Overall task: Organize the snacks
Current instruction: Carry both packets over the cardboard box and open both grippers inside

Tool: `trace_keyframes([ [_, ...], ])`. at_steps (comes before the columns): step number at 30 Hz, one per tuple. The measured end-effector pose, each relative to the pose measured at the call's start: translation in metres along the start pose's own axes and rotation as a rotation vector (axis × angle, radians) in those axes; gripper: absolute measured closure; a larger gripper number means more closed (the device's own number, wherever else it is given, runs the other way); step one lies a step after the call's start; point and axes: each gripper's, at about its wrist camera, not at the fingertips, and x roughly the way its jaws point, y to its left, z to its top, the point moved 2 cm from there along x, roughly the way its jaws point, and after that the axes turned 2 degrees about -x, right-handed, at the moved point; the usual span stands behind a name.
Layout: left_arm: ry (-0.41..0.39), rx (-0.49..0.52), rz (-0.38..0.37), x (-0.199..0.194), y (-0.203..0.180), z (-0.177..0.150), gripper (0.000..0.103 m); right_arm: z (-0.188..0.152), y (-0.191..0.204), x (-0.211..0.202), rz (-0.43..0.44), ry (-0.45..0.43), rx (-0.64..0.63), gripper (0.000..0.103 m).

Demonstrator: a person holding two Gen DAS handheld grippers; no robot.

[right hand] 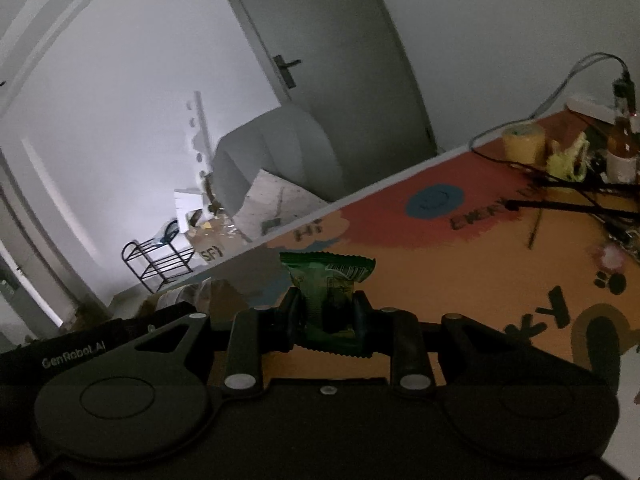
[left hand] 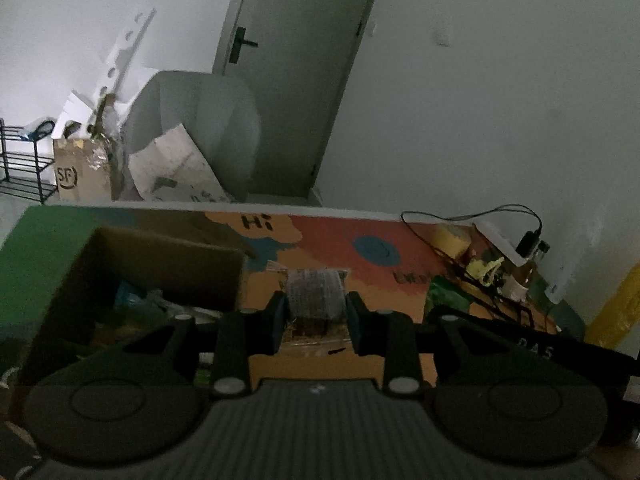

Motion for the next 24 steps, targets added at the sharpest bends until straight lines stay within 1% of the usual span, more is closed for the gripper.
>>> trace_keyframes([
  [7, -0.030, -0.014, 0.046, -0.026, 0.026, 0.007, 0.072, 0.000, 0.031, -0.002, 0.052, -0.005, -0.038, 0.077],
  [12, -0.039, -0.030, 0.073, -0.040, 0.045, 0.007, 0.072, -0.003, 0.053, 0.003, 0.088, 0.009, -0.063, 0.077],
  [24, -0.028, -0.072, 0.118, -0.058, 0.084, -0.001, 0.072, -0.016, 0.095, 0.009, 0.146, 0.045, -0.110, 0.077],
])
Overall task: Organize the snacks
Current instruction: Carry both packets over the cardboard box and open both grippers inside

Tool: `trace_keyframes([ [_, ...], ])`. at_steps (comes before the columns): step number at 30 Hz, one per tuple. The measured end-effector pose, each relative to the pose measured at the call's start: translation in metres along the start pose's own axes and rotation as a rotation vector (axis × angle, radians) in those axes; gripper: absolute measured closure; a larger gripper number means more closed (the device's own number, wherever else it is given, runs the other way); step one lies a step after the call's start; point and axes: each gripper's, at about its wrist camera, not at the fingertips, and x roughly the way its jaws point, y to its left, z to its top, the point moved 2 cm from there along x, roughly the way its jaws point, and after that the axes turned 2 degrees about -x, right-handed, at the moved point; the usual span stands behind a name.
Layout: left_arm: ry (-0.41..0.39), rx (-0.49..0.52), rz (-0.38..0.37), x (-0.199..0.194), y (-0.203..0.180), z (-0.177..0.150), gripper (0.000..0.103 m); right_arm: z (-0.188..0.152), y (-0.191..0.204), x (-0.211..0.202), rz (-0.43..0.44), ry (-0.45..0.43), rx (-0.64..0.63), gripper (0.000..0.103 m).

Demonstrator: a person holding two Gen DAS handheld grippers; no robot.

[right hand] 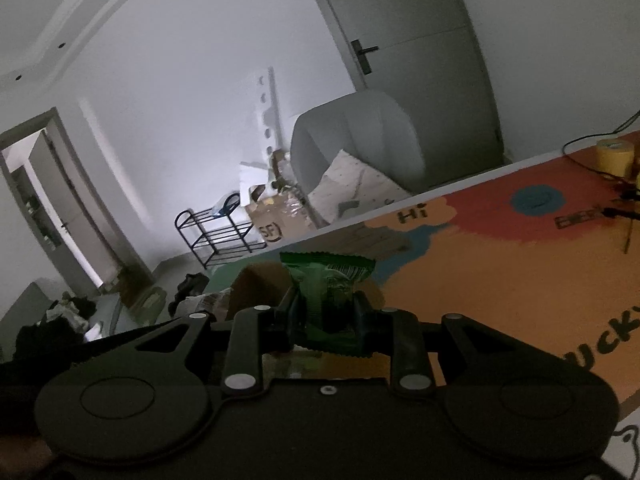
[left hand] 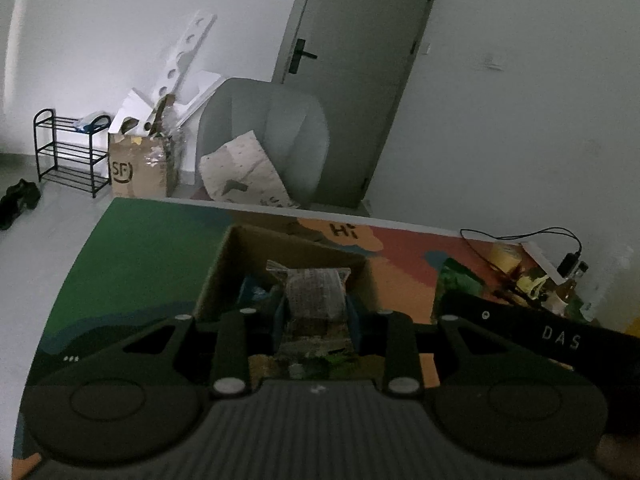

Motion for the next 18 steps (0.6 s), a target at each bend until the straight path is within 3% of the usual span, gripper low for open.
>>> trace_keyframes([
  [4, 0.006, -0.020, 0.007, -0.003, 0.011, 0.000, 0.072, -0.003, 0.011, 0.003, 0.013, 0.012, -0.013, 0.077],
  [9, -0.003, -0.043, 0.015, -0.007, 0.021, 0.004, 0.058, -0.003, 0.019, 0.006, 0.027, 0.023, -0.018, 0.077],
  [14, -0.015, -0.038, 0.020, -0.008, 0.024, 0.008, 0.056, -0.002, 0.025, 0.009, 0.033, 0.031, -0.025, 0.077],
  [18, -0.023, -0.043, 0.029, -0.010, 0.029, 0.009, 0.048, 0.000, 0.031, 0.012, 0.055, 0.043, -0.031, 0.077],
])
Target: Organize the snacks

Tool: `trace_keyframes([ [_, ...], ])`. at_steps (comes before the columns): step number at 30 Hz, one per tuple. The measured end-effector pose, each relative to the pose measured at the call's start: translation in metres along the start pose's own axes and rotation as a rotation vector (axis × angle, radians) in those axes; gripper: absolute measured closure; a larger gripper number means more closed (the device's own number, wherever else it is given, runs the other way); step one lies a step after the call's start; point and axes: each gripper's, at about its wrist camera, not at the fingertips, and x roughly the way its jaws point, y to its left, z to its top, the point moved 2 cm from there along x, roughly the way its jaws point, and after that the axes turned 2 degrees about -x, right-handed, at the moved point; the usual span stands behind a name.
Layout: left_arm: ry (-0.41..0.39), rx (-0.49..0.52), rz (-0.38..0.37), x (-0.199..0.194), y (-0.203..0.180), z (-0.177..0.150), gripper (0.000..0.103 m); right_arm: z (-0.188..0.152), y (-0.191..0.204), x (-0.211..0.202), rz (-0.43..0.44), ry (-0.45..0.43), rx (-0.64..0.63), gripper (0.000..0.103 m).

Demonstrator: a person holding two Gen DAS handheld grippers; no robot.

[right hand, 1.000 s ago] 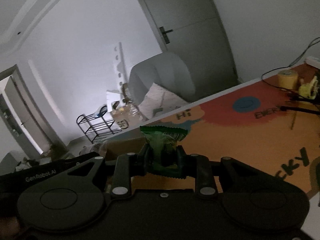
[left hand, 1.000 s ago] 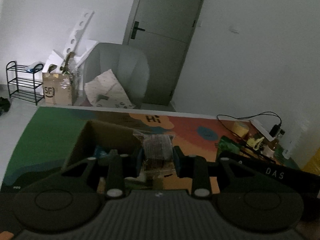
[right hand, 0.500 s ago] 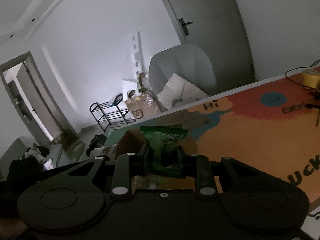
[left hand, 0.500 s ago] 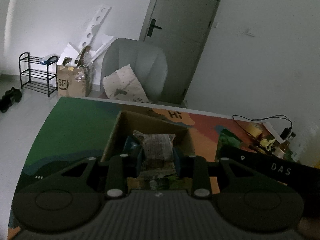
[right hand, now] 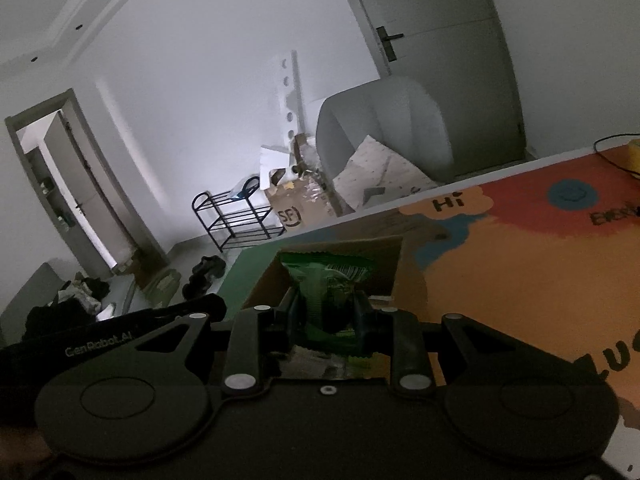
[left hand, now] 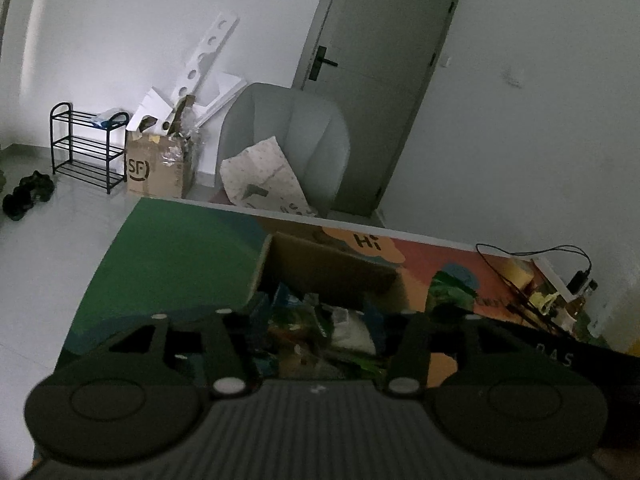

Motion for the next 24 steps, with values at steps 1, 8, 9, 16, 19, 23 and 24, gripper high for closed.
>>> trace_keyframes([
  [1, -0.002, -0.002, 0.004, -0.001, 0.001, 0.000, 0.048, 0.000, 0.002, 0.001, 0.006, 0.003, -0.001, 0.077],
  [8, -0.021, -0.007, 0.038, -0.005, 0.010, 0.002, 0.023, -0.002, 0.008, 0.003, 0.020, 0.029, 0.001, 0.059],
  [9, -0.020, -0.007, 0.040, -0.005, 0.011, 0.002, 0.021, -0.003, 0.007, 0.003, 0.015, 0.030, 0.005, 0.059],
  [16, -0.003, -0.002, 0.031, -0.005, 0.011, -0.002, 0.013, -0.008, -0.008, -0.015, -0.042, 0.016, 0.038, 0.059],
  [19, 0.009, 0.008, 0.016, -0.005, 0.007, -0.004, 0.010, -0.011, -0.015, -0.022, -0.066, 0.009, 0.053, 0.058],
  [23, 0.015, 0.028, 0.004, -0.008, 0.000, -0.008, 0.007, -0.015, -0.022, -0.034, -0.091, -0.011, 0.068, 0.054],
  [24, 0.018, 0.032, 0.002, -0.008, -0.002, -0.009, 0.007, -0.016, -0.023, -0.036, -0.095, -0.014, 0.073, 0.053],
])
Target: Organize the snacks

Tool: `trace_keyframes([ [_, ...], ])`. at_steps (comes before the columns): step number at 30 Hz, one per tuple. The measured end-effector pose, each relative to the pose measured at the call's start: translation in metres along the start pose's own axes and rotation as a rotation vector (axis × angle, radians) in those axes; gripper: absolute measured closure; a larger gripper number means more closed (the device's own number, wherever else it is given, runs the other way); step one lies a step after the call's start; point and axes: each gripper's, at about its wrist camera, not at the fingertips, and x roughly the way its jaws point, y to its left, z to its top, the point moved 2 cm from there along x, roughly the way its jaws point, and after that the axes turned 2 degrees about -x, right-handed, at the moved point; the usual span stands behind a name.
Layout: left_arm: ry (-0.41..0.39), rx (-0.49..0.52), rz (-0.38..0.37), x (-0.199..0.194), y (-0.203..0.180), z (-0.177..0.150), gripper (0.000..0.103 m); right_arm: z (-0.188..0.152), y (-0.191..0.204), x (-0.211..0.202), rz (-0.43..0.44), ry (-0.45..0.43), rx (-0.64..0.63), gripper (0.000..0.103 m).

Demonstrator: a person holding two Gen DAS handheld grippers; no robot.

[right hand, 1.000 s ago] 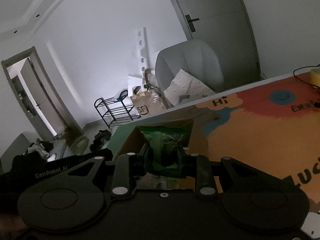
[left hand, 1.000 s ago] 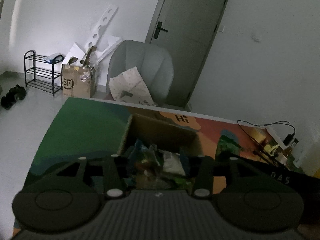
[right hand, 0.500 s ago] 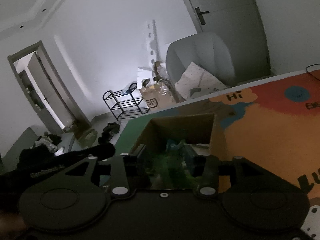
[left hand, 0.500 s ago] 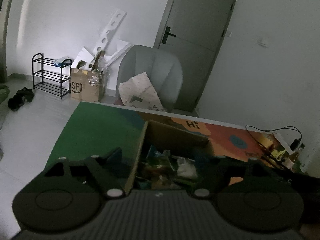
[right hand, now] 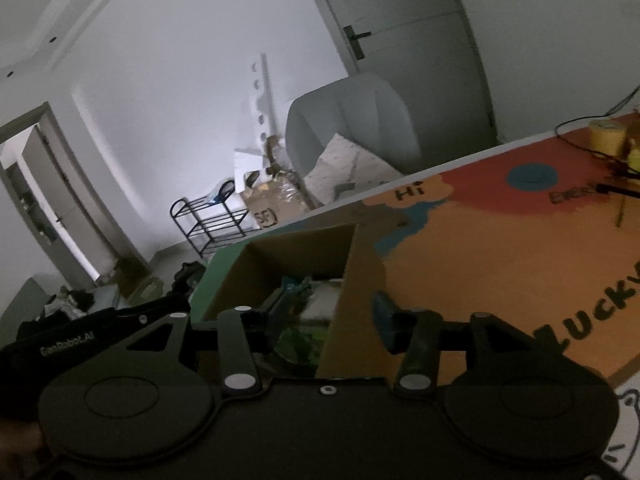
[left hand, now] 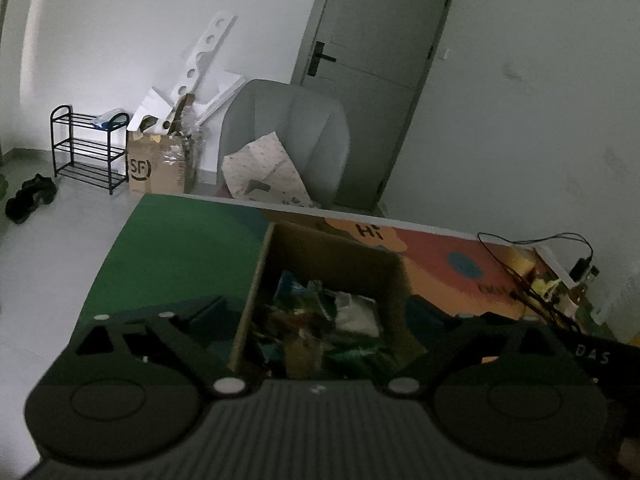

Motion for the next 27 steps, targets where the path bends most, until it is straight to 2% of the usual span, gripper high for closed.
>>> trace_keyframes([
  [5, 0.012, 0.018, -0.013, -0.003, -0.011, -0.004, 0.006, -0.005, -0.010, -0.014, -0.024, -0.023, 0.019, 0.049],
  [11, 0.020, 0.046, -0.030, -0.010, -0.022, -0.011, 0.004, -0.012, -0.021, -0.032, -0.053, -0.055, 0.038, 0.039],
  [13, 0.021, 0.063, -0.041, -0.012, -0.026, -0.013, 0.000, -0.014, -0.024, -0.038, -0.067, -0.067, 0.041, 0.030],
  [20, 0.034, 0.105, -0.081, -0.022, -0.040, -0.024, 0.000, -0.021, -0.032, -0.060, -0.116, -0.100, 0.044, 0.011],
  [22, 0.031, 0.112, -0.089, -0.027, -0.040, -0.027, 0.000, -0.022, -0.032, -0.066, -0.130, -0.106, 0.039, 0.002],
  [27, 0.034, 0.134, -0.105, -0.040, -0.038, -0.035, 0.000, -0.030, -0.035, -0.080, -0.154, -0.097, 0.029, 0.000],
])
